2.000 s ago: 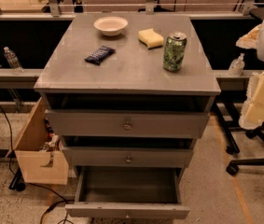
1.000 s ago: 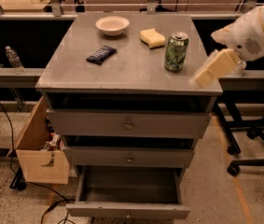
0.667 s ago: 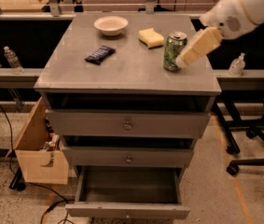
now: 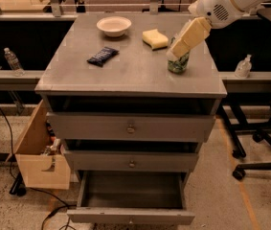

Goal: Place green can into bottom drawer

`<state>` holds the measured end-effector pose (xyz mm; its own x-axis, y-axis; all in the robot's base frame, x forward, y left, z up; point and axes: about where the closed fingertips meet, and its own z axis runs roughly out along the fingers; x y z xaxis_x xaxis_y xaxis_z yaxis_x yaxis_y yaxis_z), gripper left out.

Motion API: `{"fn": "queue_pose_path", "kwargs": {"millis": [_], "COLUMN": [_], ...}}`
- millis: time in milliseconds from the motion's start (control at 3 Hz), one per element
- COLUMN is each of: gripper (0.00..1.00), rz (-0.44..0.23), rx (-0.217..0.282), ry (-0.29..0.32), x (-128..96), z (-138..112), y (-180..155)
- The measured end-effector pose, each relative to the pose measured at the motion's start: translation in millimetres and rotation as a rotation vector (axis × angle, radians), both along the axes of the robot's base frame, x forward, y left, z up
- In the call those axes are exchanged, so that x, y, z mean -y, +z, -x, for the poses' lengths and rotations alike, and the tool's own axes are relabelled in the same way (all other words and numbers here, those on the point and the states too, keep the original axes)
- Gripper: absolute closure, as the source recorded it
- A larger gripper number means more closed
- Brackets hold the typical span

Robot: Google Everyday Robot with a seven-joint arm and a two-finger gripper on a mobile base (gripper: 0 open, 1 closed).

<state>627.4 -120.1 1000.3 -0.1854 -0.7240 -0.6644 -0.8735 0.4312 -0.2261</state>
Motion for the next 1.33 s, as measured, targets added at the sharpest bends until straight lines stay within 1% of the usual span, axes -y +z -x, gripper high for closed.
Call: {"fn": "queue_pose_path", "kwargs": {"millis": [333,667,1000,1333], "gripper": [0.0,0.0,0.0,0.0], "rz": [0.085,0.096,0.072,0.056], "rx": [-0.03,-0.044,-0.068,-0.128], "ry": [0.001,-0.043,-0.095,-0.139], "x": [3,18,31,35], "z": [-19,-44,-65,-79], "y": [-13,-20,-26,-42]}}
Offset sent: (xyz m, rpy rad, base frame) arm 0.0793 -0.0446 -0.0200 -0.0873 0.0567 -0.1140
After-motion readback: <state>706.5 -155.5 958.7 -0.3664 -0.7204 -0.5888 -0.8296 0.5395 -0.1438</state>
